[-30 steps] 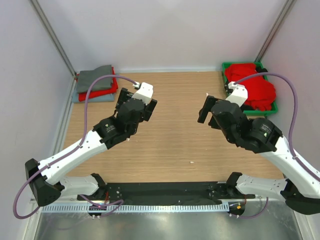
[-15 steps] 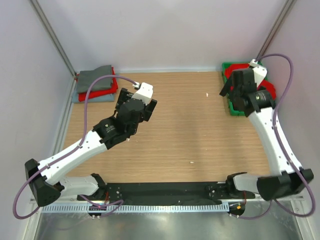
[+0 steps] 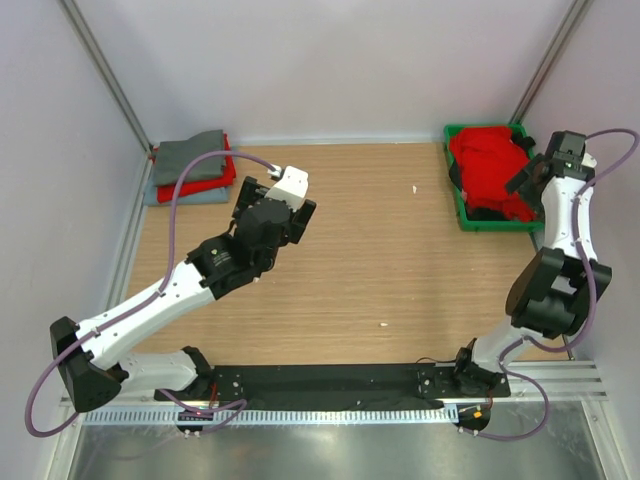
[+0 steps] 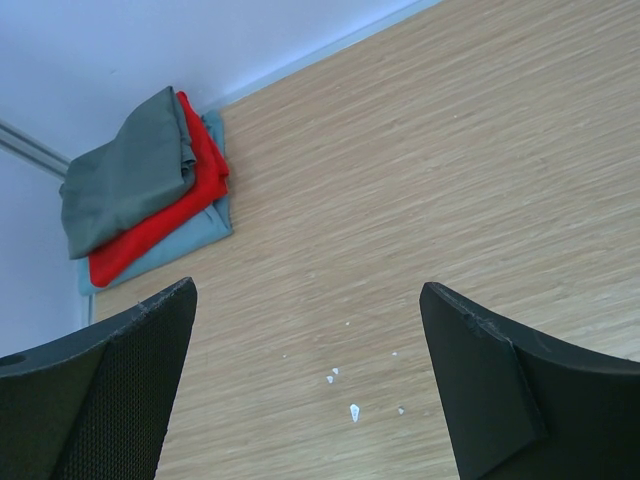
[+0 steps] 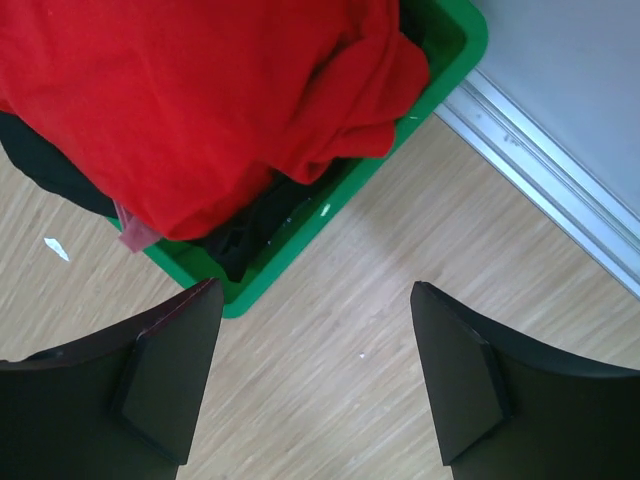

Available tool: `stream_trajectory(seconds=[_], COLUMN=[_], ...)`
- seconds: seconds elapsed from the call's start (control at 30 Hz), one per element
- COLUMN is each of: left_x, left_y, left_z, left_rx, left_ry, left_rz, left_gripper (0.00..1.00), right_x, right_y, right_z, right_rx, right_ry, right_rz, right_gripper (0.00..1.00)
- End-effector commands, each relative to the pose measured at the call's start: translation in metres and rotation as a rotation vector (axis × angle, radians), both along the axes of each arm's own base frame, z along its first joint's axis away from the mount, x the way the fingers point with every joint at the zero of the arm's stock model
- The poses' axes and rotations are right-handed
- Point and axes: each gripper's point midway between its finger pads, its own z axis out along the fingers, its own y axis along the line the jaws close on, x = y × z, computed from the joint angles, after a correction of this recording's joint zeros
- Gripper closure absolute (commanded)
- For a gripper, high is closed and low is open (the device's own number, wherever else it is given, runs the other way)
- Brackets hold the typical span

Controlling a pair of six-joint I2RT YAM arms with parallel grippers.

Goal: Fold and stack the t-shirts
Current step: Grab the tshirt from the pile

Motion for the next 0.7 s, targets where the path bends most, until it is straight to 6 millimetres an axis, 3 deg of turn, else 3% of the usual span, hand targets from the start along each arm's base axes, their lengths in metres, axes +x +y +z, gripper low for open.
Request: stream_trajectory(seconds=[0.0,0.17,0.23,0.53,0.63,0.67], left_x=[0.0,0.0,0.0,0.0,0.0,0.0], left_y=[0.0,0.001,0.001,0.0,0.0,0.0], left_z=[0.017,0.018,0.018,0.018,0.018,0.018], left_rx=[-0.04,-0.037,-0.037,-0.039,-0.037,-0.038], left_ry=[-0.036,-0.039,-0.039,-0.033,-0.032,-0.033], left_rz=[0.006,0.011,0.011,0.006,0.008,0.006], left_gripper=[0.06,0.07,0.07,0.07,0.07,0.07], right_x=[0.038,0.066,0.072,0.087,0.091,0.093], right_y=[-0.003,-0.004,-0.004,-0.01,-0.012,-0.014], right_z=[0.03,0.021,0.008,-0.027,-0.033,-0.032], right_rx=[-0.007,0.041,0.064,0.084,0.094,0.089], right_ry=[-0.129,-0.168,-0.153,-0.109,-0.095,-0.103], right_rz=[0.072,0.089,0.082,0.074,0.07,0.07], right_gripper=[0.19,0.19,0.2,0.26,0.3,0.35])
